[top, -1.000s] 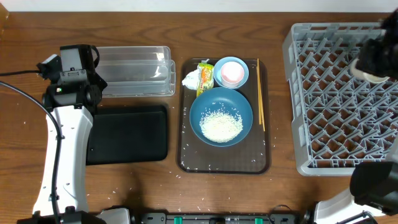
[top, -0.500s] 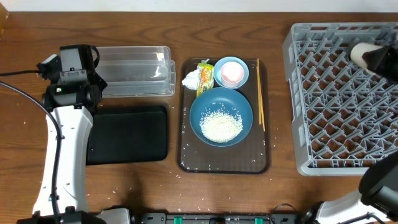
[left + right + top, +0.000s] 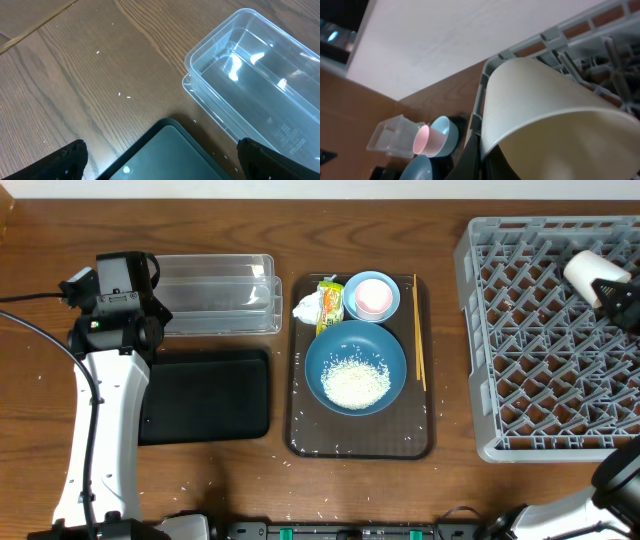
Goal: Sort waste into correct bins and load items into the dishwasher rack
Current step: 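Carry the white cup to the dish rack and place it upside down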
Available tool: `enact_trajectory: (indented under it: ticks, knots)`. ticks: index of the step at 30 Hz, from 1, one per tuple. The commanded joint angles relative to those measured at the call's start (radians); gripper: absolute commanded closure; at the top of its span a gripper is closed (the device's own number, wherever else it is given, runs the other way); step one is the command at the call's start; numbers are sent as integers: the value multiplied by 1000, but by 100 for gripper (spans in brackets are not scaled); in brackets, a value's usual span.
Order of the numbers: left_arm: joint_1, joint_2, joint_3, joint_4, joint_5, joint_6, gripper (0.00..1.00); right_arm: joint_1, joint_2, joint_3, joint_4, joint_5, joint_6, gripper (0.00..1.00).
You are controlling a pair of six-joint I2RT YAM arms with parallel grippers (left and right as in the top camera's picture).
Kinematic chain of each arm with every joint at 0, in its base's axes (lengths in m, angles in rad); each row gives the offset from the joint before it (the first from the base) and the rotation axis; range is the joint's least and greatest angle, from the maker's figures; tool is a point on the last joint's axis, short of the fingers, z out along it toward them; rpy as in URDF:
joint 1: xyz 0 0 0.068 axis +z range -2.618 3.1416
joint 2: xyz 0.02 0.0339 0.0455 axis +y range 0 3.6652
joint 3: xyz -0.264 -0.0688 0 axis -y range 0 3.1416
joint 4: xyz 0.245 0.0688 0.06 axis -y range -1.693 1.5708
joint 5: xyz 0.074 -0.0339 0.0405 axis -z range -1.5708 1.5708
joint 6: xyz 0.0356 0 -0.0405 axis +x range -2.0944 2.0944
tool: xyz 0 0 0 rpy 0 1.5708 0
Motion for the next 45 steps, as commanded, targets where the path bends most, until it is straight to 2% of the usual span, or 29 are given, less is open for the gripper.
enact_trajectory:
  ticks: [1,8,22,27,31,32,35,41,45]
  knots:
    - [2,2,-1,-3,-16,-5,2,-4,66,-22,79,-151,-23,99]
    - [2,2,-1,-2,-16,-5,2,-4,200,-22,279,-201,108,99]
    - [2,2,-1,-3,-16,-5,2,-24,313,-22,298,-216,49,97]
    - [2,2,-1,-3,-16,-5,2,-55,313,-22,298,-216,156,98]
    - [2,2,-1,-2,-16,-5,2,-87,306,-22,292,-215,197,83]
    - [2,2,-1,-3,-16,-5,2,-95,300,-22,285,-211,207,77]
    - [2,2,-1,-3,-16,-5,2,-107,266,-22,230,-174,206,72]
    - [2,2,-1,-3,-16,-5,2,-107,106,-22,-28,157,199,79]
    - [2,2,-1,-3,-16,-5,2,-107,-31,-22,-193,390,207,79]
